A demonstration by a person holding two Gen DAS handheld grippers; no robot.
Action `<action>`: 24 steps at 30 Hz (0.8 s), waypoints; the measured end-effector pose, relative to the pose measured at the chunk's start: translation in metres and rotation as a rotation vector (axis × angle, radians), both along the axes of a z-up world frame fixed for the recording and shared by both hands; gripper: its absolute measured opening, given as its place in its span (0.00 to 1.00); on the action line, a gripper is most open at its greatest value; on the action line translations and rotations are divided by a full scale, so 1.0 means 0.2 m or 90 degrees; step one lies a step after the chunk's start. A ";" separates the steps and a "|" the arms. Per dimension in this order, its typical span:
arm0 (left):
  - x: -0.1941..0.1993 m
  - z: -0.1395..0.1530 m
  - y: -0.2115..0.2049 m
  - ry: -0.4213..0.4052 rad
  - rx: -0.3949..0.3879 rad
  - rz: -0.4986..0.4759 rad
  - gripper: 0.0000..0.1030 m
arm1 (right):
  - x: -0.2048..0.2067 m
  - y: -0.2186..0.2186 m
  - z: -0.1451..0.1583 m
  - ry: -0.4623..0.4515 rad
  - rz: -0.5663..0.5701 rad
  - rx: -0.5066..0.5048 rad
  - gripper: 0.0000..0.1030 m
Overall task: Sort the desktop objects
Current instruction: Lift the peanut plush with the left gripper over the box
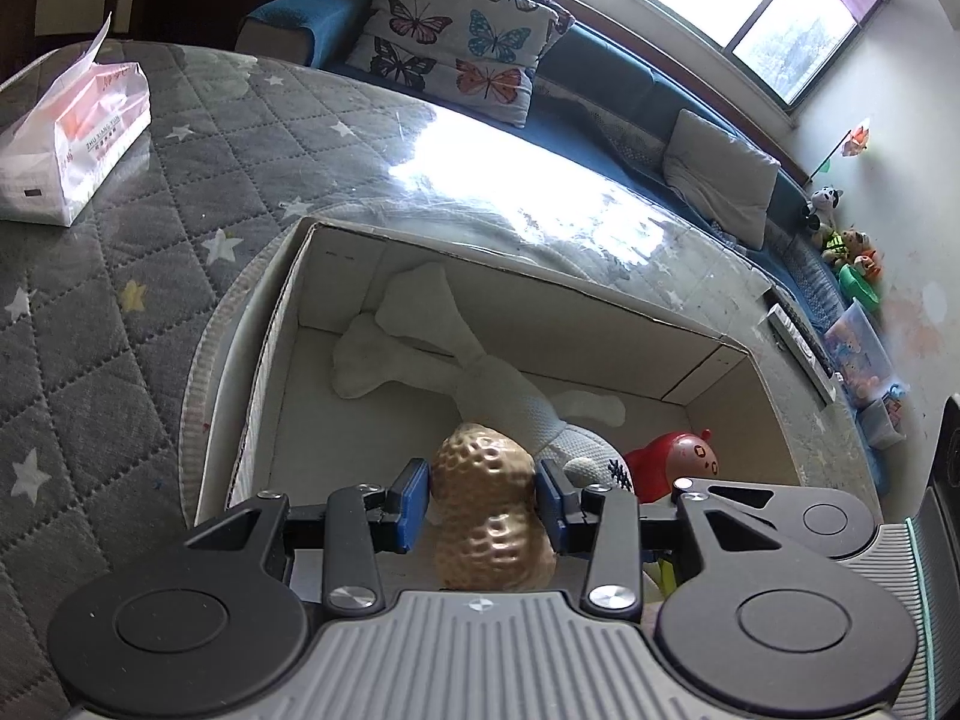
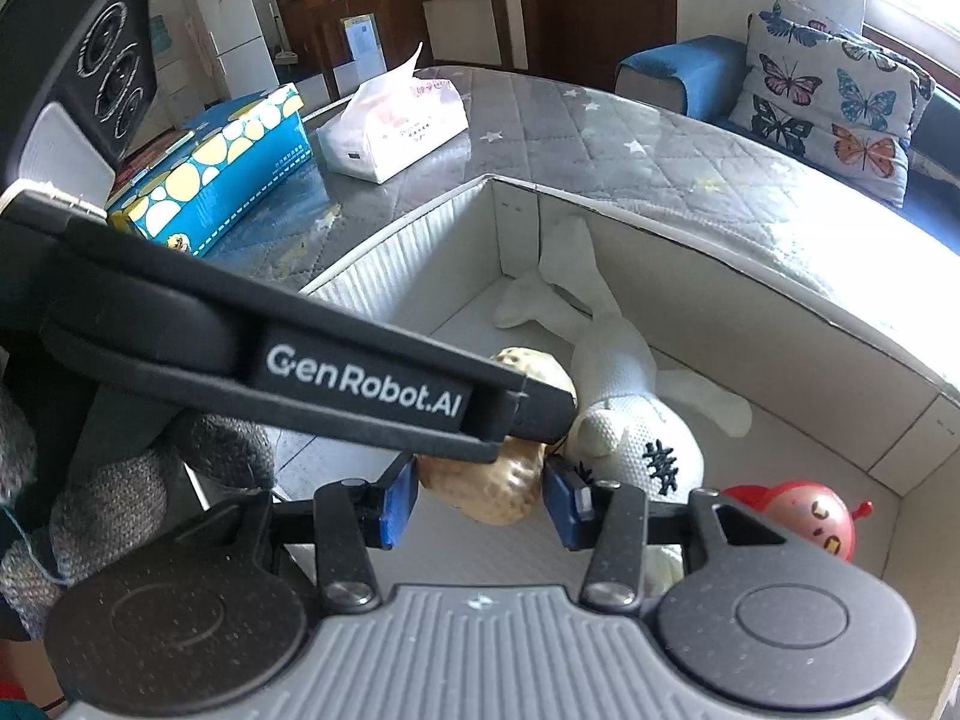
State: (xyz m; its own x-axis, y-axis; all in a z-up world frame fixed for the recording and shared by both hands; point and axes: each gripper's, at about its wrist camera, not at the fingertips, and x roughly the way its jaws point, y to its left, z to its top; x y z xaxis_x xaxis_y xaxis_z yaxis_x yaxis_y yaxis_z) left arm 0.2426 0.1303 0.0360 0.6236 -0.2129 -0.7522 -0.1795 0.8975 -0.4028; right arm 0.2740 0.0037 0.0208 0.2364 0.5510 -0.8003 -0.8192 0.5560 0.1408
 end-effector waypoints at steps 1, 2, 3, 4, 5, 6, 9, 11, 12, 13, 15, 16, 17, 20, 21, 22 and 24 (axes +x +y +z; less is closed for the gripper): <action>0.00 0.00 0.00 0.001 0.001 -0.001 0.41 | 0.00 0.00 0.00 0.002 0.000 0.001 0.45; 0.00 0.00 0.00 0.001 0.002 -0.002 0.41 | 0.00 0.00 0.00 0.002 -0.001 0.002 0.45; 0.00 0.00 -0.01 0.000 0.003 -0.003 0.41 | 0.00 -0.01 0.00 0.003 -0.001 0.003 0.45; 0.00 0.00 -0.01 0.000 0.003 -0.003 0.41 | 0.00 -0.01 0.00 0.004 -0.001 0.003 0.46; 0.00 0.00 0.00 0.001 0.003 -0.003 0.41 | 0.00 -0.01 0.00 0.004 -0.002 0.003 0.46; -0.01 0.00 -0.01 0.000 0.003 -0.003 0.41 | 0.00 -0.01 0.00 0.004 -0.002 0.004 0.46; -0.01 0.00 -0.01 0.001 0.003 -0.003 0.41 | 0.00 -0.01 0.00 0.003 -0.002 0.005 0.46; -0.01 0.00 -0.01 0.000 0.003 -0.003 0.41 | 0.00 -0.01 0.00 0.003 -0.003 0.008 0.46; -0.01 0.00 -0.01 0.000 0.003 -0.003 0.41 | 0.00 -0.01 -0.01 0.003 -0.004 0.009 0.46; -0.01 0.00 -0.01 0.000 0.003 -0.003 0.41 | 0.00 -0.01 -0.01 0.003 -0.004 0.010 0.46; -0.01 0.00 -0.01 -0.001 0.002 -0.004 0.41 | 0.00 -0.01 -0.01 0.004 -0.005 0.011 0.46; -0.01 0.00 -0.01 -0.001 0.002 -0.004 0.41 | 0.00 -0.01 -0.01 0.004 -0.005 0.012 0.46; -0.01 0.00 0.00 -0.001 0.001 -0.004 0.41 | 0.00 -0.01 0.00 0.003 -0.005 0.012 0.46; -0.01 0.01 0.00 -0.003 0.001 -0.003 0.41 | 0.00 -0.01 -0.01 0.003 -0.006 0.014 0.46; -0.01 0.01 0.00 -0.005 0.001 -0.002 0.41 | 0.00 -0.01 -0.01 0.002 -0.007 0.015 0.46; -0.02 0.02 0.00 -0.007 0.000 -0.001 0.41 | 0.00 -0.02 -0.01 0.002 -0.007 0.016 0.46; -0.02 0.02 0.00 -0.008 -0.002 0.000 0.41 | 0.00 -0.02 -0.01 0.001 -0.009 0.017 0.46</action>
